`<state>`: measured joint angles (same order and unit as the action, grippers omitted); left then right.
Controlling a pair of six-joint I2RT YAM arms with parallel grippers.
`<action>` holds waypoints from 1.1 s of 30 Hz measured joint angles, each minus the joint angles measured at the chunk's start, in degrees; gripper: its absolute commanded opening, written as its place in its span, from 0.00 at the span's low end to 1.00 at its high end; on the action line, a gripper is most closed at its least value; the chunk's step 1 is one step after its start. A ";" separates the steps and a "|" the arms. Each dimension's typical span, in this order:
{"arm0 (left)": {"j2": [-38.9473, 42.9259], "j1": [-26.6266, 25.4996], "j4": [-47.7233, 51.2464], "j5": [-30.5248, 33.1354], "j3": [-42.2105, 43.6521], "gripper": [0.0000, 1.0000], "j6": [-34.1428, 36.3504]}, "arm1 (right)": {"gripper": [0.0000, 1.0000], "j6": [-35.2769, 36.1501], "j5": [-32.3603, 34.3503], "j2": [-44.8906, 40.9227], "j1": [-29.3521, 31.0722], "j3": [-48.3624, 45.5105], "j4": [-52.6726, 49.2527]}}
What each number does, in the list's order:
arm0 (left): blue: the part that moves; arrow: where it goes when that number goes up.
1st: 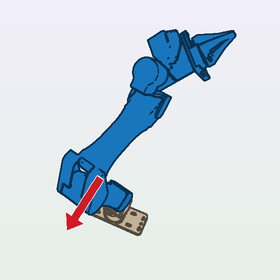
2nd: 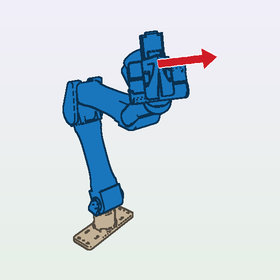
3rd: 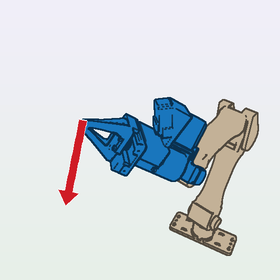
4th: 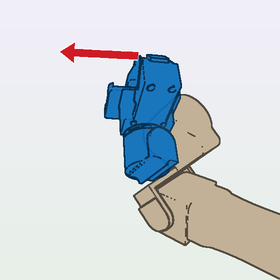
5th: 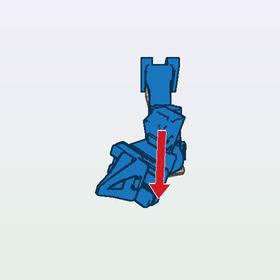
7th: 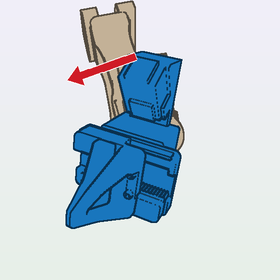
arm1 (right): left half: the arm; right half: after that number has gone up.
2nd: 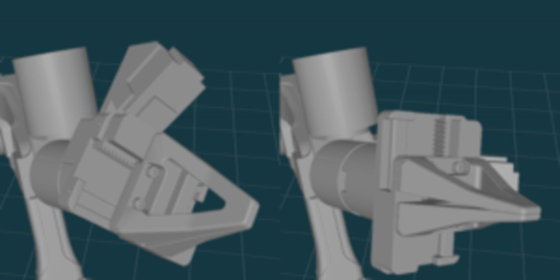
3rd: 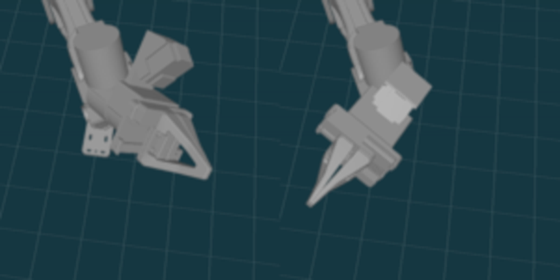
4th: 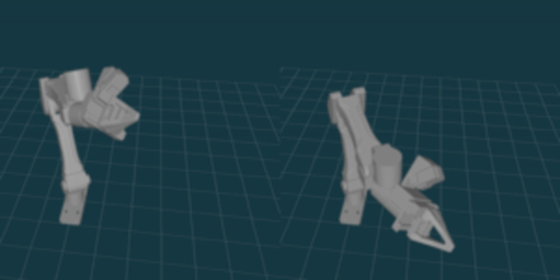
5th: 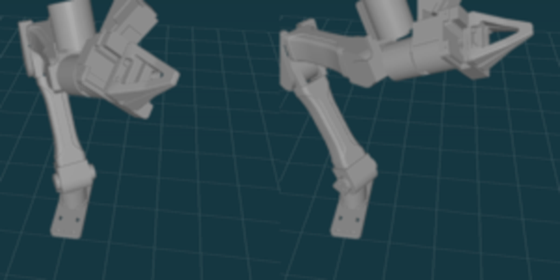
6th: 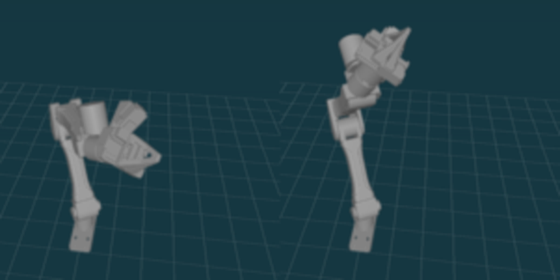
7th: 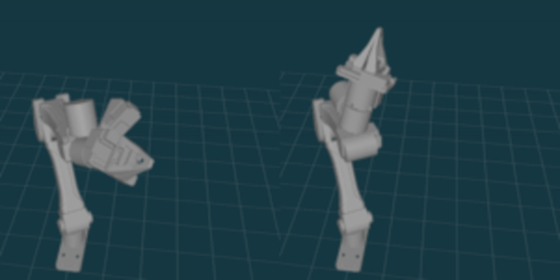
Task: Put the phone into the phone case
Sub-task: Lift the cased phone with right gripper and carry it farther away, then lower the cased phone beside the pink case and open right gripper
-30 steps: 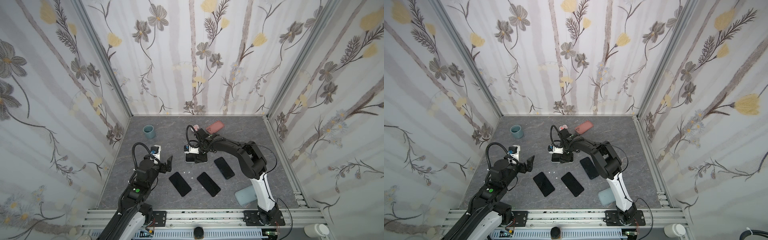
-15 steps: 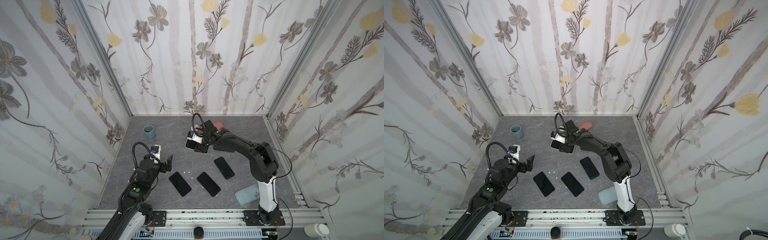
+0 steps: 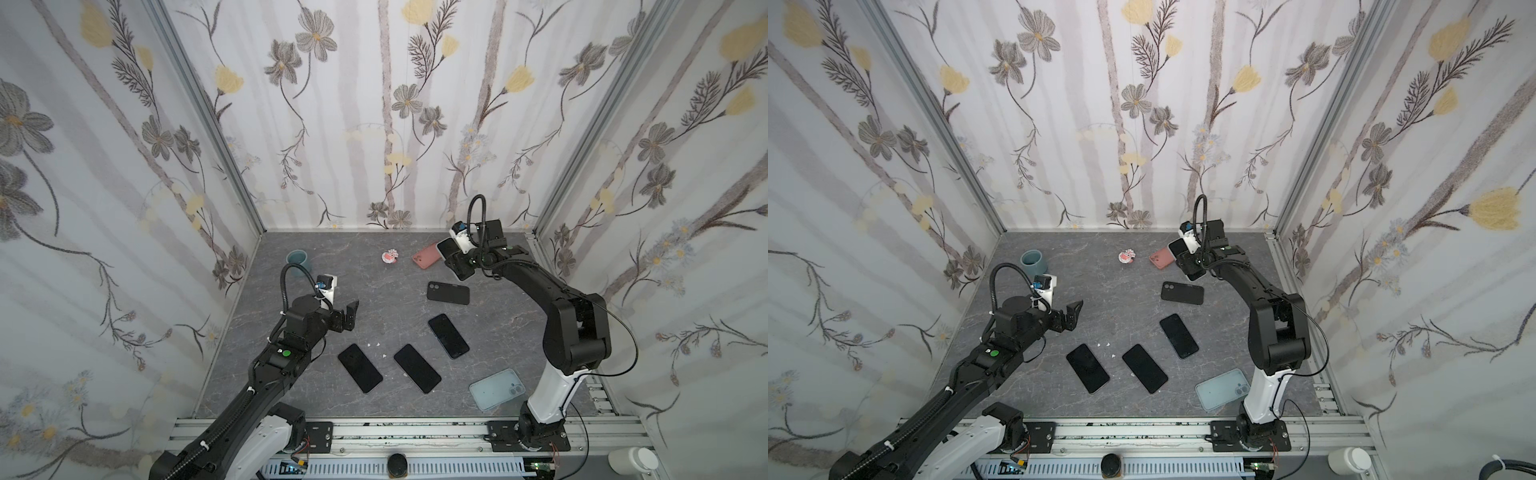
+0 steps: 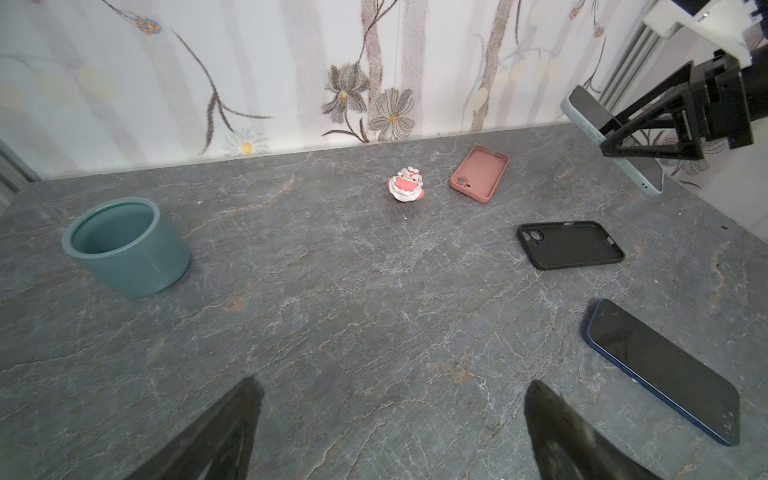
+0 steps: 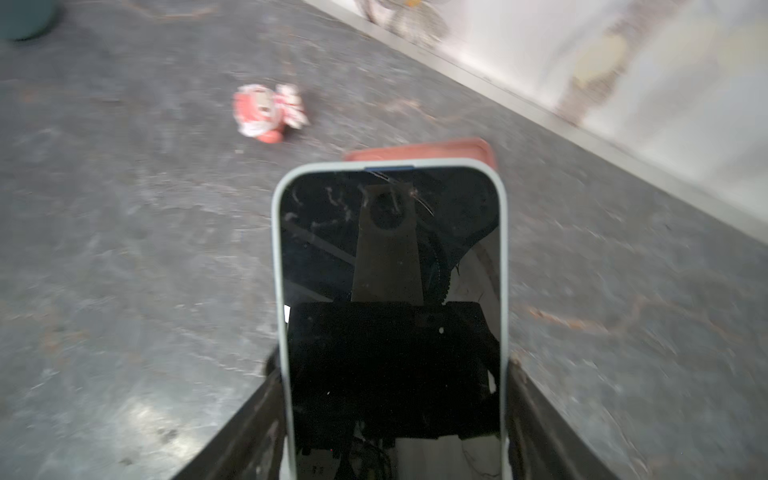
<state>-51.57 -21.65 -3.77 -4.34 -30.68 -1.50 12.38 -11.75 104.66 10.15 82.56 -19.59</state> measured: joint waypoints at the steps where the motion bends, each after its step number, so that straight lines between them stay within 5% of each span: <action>1: -1.46 -0.39 -0.37 -0.22 -0.92 0.97 -0.02 | 0.59 -1.18 0.24 0.28 -2.43 -0.31 -0.04; 8: -10.10 -2.60 -2.10 -1.49 -6.75 0.96 -0.98 | 0.62 -6.38 2.69 9.18 -12.52 2.89 0.22; 21: -13.70 -4.66 -2.64 -1.14 -9.18 0.95 -1.95 | 0.67 -8.90 6.43 28.04 -16.06 21.40 -3.21; 33: -13.62 -4.87 -1.79 0.26 -9.22 0.93 -2.60 | 0.94 -8.31 9.20 30.51 -16.00 24.02 -5.33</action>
<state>-65.19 -26.52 -5.56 -4.08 -39.90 -4.10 4.08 -2.55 135.17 -5.85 106.59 -24.93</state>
